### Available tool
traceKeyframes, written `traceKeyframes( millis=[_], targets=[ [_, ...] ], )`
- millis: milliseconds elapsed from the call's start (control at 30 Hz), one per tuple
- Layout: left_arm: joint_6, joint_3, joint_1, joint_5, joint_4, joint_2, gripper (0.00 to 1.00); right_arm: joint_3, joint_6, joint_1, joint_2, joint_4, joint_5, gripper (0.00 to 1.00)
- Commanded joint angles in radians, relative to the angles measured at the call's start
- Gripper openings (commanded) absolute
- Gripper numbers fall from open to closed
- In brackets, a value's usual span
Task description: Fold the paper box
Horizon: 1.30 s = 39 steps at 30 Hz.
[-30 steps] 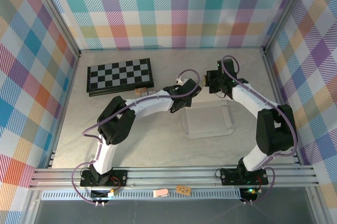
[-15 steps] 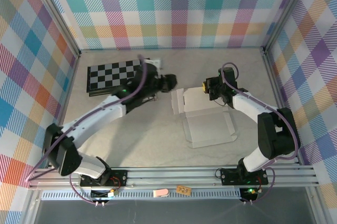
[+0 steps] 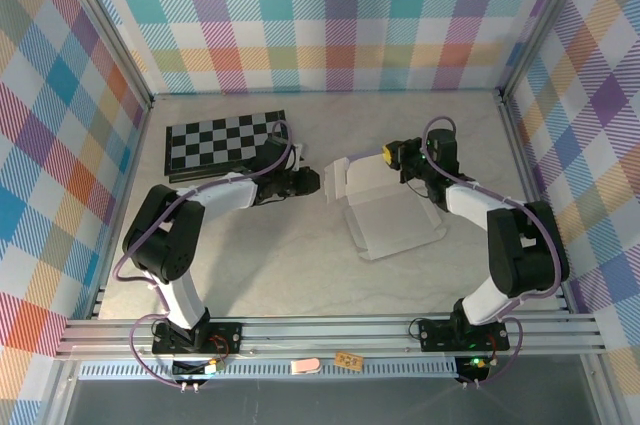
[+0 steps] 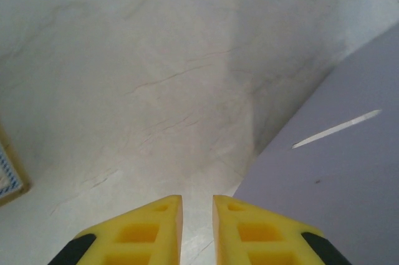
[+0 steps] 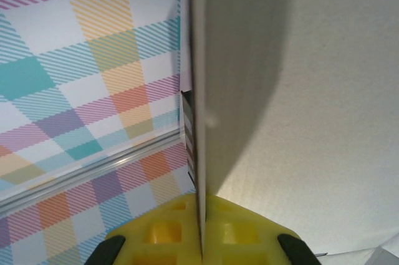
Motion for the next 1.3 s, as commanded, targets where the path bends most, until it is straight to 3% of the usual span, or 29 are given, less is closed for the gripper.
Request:
traceKeyframes(
  millis=[0,367,833,1267],
  targets=[
    [0.102,-0.015,-0.026,0.055,0.137,-0.002,0.22,-0.020,-0.038,-0.006,0.033,0.099,-0.080,0.00],
    [0.169,-0.032,-0.111,0.025,0.154,0.019,0.26,-0.068,-0.046,-0.008,0.096,0.302,-0.115,0.00],
    [0.196,-0.018,-0.182,-0.084,0.149,0.024,0.40,-0.149,-0.070,-0.008,0.121,0.458,-0.150,0.00],
    [0.191,-0.088,-0.239,-0.193,0.214,-0.020,0.45,-0.211,-0.062,-0.042,0.163,0.643,-0.212,0.00]
  ],
)
